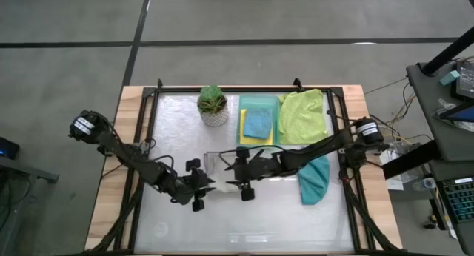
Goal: Fold microfiber towels
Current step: Put the folded gray microfiber cloth into the blue bin
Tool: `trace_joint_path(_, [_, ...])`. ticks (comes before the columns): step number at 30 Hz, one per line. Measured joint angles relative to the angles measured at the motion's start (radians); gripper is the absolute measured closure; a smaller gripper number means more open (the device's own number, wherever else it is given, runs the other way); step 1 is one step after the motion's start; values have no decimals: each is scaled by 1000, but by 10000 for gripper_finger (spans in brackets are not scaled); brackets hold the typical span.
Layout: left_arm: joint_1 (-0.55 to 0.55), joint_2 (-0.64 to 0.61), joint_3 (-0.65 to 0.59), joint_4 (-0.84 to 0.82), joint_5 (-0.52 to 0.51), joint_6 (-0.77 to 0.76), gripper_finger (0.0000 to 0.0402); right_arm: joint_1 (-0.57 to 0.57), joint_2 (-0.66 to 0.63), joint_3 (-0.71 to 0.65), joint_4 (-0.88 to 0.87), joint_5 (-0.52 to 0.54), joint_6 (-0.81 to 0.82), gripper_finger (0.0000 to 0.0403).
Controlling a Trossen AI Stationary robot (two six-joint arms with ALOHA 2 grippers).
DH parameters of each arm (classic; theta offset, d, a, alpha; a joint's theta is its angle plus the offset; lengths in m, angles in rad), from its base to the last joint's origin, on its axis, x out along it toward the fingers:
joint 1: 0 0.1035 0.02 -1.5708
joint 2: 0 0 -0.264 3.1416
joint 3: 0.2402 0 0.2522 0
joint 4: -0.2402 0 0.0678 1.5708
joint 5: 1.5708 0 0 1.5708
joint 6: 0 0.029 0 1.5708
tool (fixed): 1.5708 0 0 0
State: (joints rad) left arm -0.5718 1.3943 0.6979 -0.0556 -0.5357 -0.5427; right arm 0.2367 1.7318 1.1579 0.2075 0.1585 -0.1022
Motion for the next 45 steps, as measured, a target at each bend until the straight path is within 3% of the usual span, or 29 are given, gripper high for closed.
trace_joint_path(7, [34,-1,6,-1,0,2,308,-13,-8,-185,309,-2,-4,202])
trace_joint_path(15, [75,-1,6,15,0,0,308,-15,24,-298,618,-3,-30,202])
trace_joint_path(32, [93,-1,-2,22,0,3,308,-16,24,-307,613,-1,-5,202])
trace_joint_path(39, [95,11,-37,97,-2,-3,308,-16,24,-307,591,-1,54,202])
trace_joint_path(42, [96,21,-43,81,3,-120,308,-16,3,-304,462,-1,162,202])
trace_joint_path(45, [101,14,-46,8,56,-379,308,-17,-68,-260,167,-4,312,202])
